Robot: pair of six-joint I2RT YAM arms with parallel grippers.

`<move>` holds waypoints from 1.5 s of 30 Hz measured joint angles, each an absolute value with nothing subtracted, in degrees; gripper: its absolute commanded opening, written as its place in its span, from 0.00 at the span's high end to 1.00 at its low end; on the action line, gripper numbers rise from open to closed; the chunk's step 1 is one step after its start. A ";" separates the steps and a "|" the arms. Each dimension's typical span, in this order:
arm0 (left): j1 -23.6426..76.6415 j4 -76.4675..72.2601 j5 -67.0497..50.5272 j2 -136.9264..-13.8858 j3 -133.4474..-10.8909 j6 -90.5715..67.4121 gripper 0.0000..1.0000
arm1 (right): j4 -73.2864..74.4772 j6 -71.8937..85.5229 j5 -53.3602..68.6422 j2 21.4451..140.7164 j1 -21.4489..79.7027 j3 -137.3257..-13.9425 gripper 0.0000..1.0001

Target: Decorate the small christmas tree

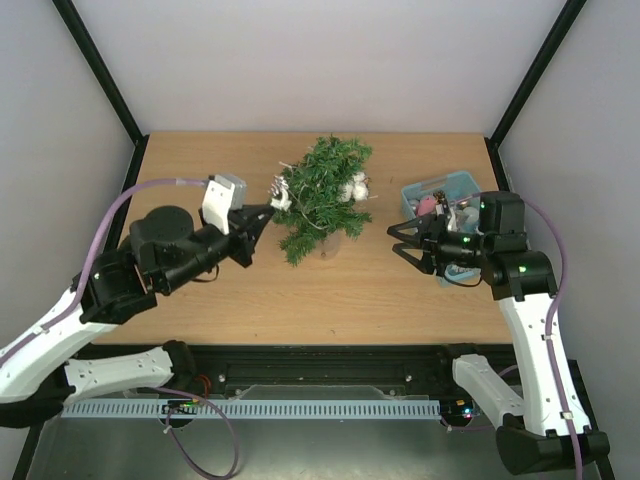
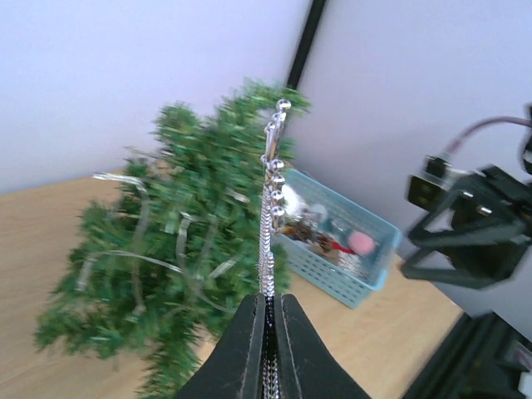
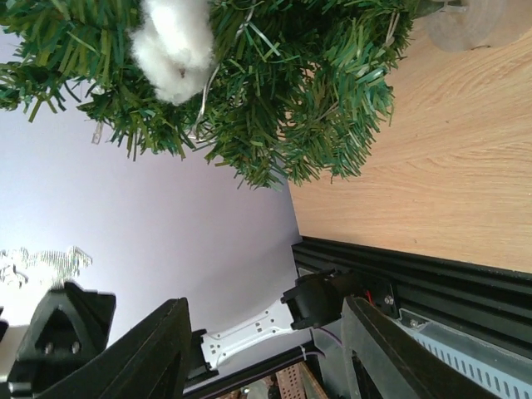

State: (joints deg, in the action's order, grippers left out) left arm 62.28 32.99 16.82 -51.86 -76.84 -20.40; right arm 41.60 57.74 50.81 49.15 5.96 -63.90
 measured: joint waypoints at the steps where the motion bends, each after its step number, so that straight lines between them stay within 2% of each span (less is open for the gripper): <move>1: 59.46 32.73 15.14 -51.86 -76.84 -19.88 0.98 | 41.10 58.00 51.00 48.95 5.96 -63.72 0.48; 7: 37.36 27.49 -2.94 -52.34 -73.87 -18.28 0.98 | 39.83 58.08 51.64 48.75 5.96 -63.70 0.48; 11: 27.33 21.61 -17.39 -52.58 -69.65 -18.94 0.98 | 39.16 57.93 52.25 48.75 5.96 -63.61 0.48; 16: 25.08 12.84 -32.16 -53.95 -67.07 -22.28 0.98 | 37.74 57.93 52.75 48.47 5.96 -61.69 0.48; 20: 25.08 6.59 -38.92 -55.35 -66.76 -25.61 0.98 | 36.03 58.57 53.12 47.48 5.96 -59.40 0.47; 28: 25.06 0.69 -41.10 -58.74 -65.95 -29.19 0.98 | 31.75 60.55 53.84 45.19 5.96 -55.72 0.47; 45: 25.78 4.34 -33.74 -66.54 -68.20 -22.48 0.98 | 27.51 62.06 54.78 44.56 5.96 -52.16 0.47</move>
